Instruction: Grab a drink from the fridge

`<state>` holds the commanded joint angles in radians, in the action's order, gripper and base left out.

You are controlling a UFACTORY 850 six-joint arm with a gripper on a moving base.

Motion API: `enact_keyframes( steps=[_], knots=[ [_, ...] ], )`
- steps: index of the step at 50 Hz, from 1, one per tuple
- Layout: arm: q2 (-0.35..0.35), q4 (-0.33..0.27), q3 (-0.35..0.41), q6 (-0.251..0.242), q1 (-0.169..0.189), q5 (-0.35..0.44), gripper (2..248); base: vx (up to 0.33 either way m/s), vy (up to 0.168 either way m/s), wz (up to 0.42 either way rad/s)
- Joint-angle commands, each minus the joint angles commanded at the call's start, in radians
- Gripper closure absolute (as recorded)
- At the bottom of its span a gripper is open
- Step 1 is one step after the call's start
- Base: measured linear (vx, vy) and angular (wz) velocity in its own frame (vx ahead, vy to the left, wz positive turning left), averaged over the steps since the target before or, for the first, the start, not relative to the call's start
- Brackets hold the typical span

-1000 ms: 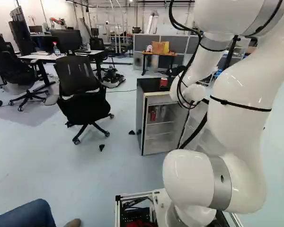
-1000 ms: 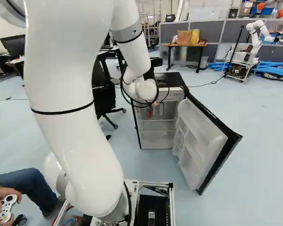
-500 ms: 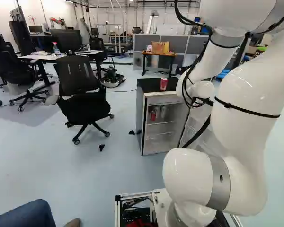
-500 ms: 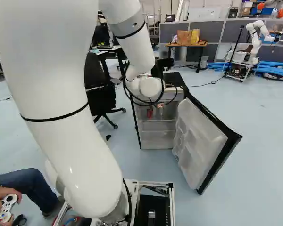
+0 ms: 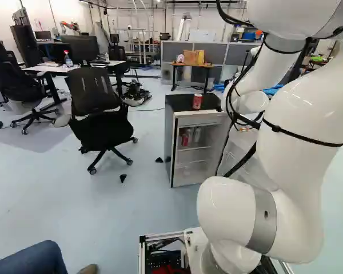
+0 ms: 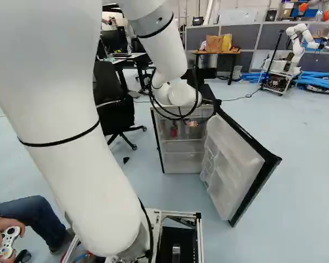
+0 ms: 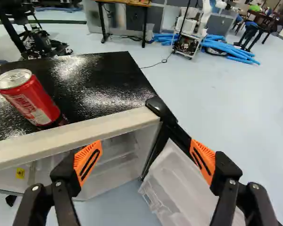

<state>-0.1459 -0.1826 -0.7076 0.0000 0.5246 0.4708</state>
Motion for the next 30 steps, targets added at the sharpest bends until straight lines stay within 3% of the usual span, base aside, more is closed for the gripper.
enact_keyframes(
  steps=[30],
  knots=[
    [0.003, 0.110, -0.073, 0.000, 0.080, -0.204, 3, 0.000, 0.000, 0.000]
  ],
)
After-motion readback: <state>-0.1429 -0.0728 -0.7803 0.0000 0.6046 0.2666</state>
